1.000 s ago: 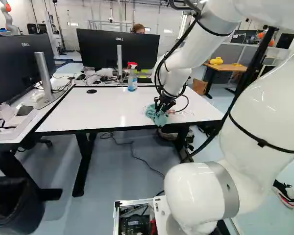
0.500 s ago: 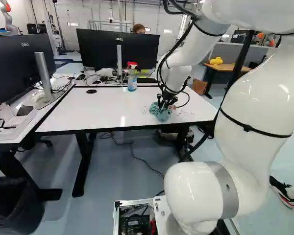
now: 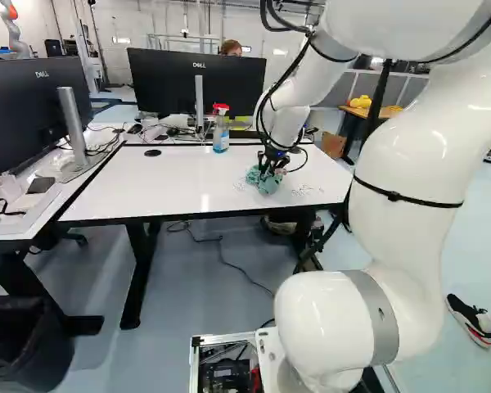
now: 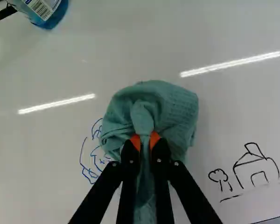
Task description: Clean the table with the green towel
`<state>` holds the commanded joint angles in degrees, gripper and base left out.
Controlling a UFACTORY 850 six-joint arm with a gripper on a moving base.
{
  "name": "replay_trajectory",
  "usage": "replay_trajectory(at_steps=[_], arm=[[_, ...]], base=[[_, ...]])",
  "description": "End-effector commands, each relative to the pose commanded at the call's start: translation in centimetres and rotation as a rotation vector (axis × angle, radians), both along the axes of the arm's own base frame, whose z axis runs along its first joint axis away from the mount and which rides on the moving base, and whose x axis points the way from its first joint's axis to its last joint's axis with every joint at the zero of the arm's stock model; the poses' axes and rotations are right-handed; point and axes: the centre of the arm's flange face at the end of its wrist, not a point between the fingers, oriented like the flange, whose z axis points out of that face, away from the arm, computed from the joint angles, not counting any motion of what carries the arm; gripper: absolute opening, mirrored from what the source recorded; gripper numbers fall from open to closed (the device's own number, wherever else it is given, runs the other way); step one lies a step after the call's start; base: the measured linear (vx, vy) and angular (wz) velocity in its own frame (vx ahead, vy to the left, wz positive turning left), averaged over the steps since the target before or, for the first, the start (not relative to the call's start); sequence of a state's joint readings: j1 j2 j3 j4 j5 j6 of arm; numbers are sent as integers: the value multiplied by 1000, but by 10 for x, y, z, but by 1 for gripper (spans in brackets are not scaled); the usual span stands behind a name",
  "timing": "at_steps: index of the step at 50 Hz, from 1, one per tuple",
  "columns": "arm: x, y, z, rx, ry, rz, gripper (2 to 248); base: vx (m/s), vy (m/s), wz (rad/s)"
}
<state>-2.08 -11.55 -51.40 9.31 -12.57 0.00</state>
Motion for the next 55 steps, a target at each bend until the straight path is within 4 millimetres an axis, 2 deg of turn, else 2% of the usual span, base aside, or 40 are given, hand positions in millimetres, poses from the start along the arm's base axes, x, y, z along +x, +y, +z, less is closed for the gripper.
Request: replay_trajectory(at_steps=[27,55], arm=[[26,45,0,0,-11,86,42],[28,96,-1,1,-15,179,42]], base=[[0,0,0],[0,0,0]])
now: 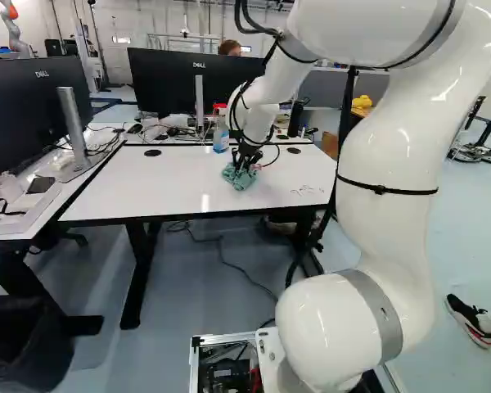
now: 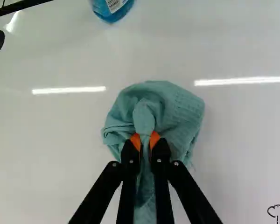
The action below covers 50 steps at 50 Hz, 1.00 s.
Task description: Clean the table with the green towel
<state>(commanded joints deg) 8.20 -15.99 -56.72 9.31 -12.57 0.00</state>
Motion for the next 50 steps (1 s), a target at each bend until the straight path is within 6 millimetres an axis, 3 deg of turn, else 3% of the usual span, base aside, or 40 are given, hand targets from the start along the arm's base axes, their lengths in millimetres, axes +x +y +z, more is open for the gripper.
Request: replay_trajectory(at_steps=[13,25,50], arm=[[-15,17,0,-1,5,36,42],[-37,19,1,-2,14,48,42],[-78,-4,1,-4,28,14,42]], base=[[0,0,0],[0,0,0],[0,0,0]])
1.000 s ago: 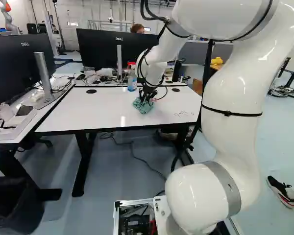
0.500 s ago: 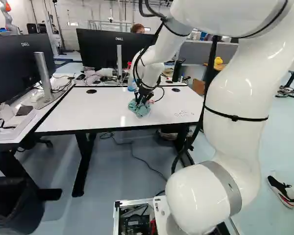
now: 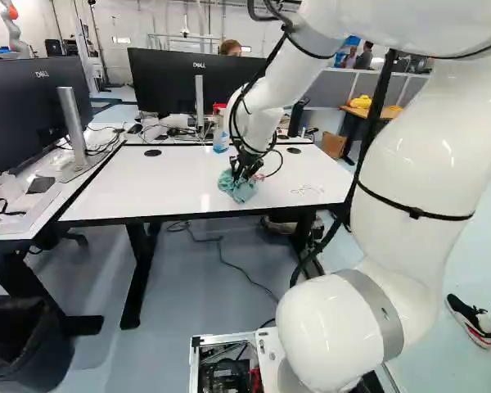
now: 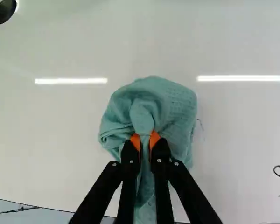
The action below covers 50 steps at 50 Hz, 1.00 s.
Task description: Clean the table with the green towel
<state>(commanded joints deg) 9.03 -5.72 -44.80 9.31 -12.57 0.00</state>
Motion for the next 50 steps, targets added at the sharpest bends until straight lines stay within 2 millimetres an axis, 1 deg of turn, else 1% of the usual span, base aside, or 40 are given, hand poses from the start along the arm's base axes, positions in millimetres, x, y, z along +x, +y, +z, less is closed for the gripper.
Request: replay_trajectory(at_steps=[18,31,39,50], arm=[[-24,-29,0,-1,5,-58,42],[-37,-52,-1,-1,7,-108,42],[-35,-65,-1,-1,7,-140,42],[-21,-81,-1,0,5,-175,42]], base=[[0,0,0],[0,0,0],[0,0,0],[0,0,0]])
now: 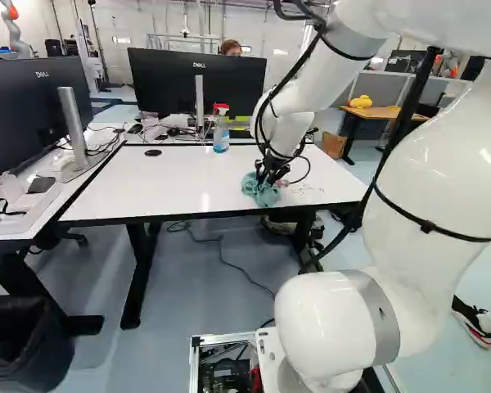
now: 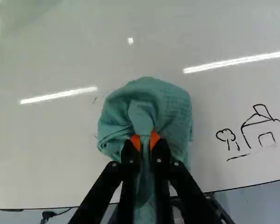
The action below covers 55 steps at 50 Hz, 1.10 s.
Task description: Clean the table with the green towel
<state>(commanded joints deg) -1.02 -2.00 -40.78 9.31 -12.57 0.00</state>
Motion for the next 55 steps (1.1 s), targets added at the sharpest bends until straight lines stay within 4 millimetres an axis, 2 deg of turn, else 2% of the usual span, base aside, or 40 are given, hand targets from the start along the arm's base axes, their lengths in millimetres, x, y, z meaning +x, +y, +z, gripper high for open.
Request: replay_trajectory(at_steps=[9,31,41,55], arm=[[16,-8,0,0,-3,-17,42],[57,0,0,0,-14,1,42],[63,15,0,0,-16,33,42],[59,40,0,0,-15,82,42]], base=[[0,0,0],[0,0,0],[0,0,0],[0,0,0]])
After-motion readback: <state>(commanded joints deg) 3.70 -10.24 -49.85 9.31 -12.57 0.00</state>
